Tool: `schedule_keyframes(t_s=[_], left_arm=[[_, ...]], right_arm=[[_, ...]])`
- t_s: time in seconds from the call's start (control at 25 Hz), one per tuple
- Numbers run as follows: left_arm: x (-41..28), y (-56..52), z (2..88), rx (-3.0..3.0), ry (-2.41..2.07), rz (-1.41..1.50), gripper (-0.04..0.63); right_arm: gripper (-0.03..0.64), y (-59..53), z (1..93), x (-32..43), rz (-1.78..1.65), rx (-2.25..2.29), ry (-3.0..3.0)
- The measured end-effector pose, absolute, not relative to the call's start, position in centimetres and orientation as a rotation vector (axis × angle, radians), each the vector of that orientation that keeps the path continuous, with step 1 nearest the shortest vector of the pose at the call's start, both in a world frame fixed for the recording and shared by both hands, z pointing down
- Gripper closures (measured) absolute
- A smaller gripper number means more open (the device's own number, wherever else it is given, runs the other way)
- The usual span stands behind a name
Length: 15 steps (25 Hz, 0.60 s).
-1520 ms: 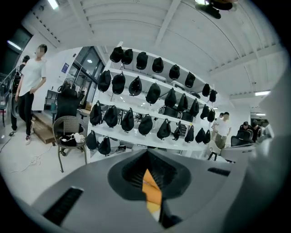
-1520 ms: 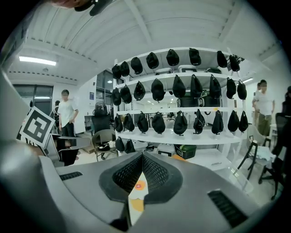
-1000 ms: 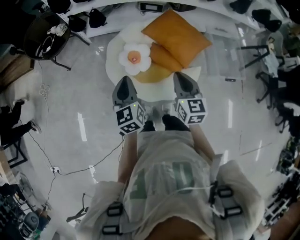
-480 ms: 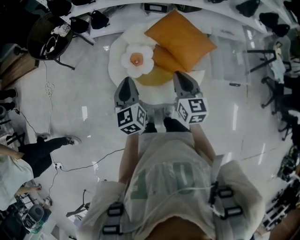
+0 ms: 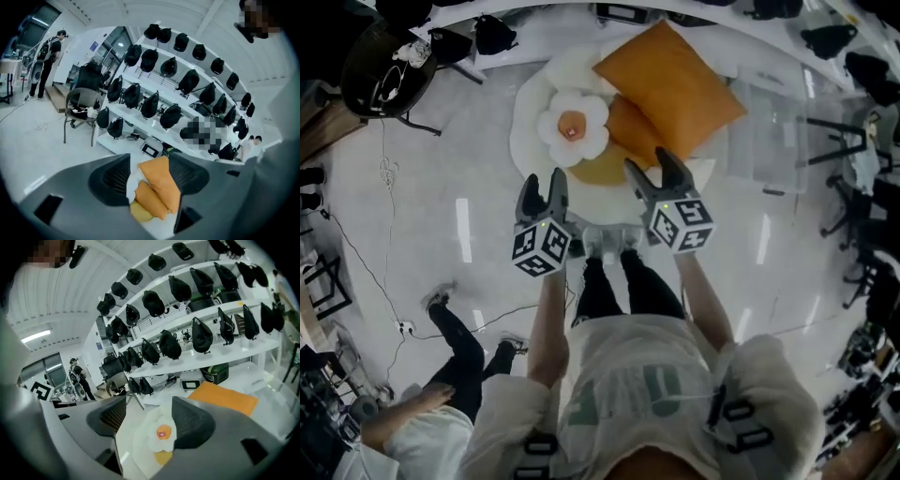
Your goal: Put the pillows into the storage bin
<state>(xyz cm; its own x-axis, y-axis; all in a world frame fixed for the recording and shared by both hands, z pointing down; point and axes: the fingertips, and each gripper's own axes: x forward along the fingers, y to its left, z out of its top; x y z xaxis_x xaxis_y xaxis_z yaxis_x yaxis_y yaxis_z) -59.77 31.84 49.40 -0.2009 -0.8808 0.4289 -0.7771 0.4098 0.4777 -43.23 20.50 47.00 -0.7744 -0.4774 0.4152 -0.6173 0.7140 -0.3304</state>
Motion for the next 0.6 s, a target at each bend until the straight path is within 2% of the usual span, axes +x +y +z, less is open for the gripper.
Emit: schedule_keyframes(t_s=[0.28, 0.6], left_arm=[[-64.1, 29.7, 70.4, 1.170, -1.979, -0.287, 0.354], [-65.0, 26.6, 91.0, 0.940, -1.888, -0.343, 0.354]], right_arm=[[0.342, 15.2, 65.8, -47.8, 0.831, 0.815, -2.569], [0.342, 10.2, 89.7, -51.2, 1.040, 0.779, -2.353]])
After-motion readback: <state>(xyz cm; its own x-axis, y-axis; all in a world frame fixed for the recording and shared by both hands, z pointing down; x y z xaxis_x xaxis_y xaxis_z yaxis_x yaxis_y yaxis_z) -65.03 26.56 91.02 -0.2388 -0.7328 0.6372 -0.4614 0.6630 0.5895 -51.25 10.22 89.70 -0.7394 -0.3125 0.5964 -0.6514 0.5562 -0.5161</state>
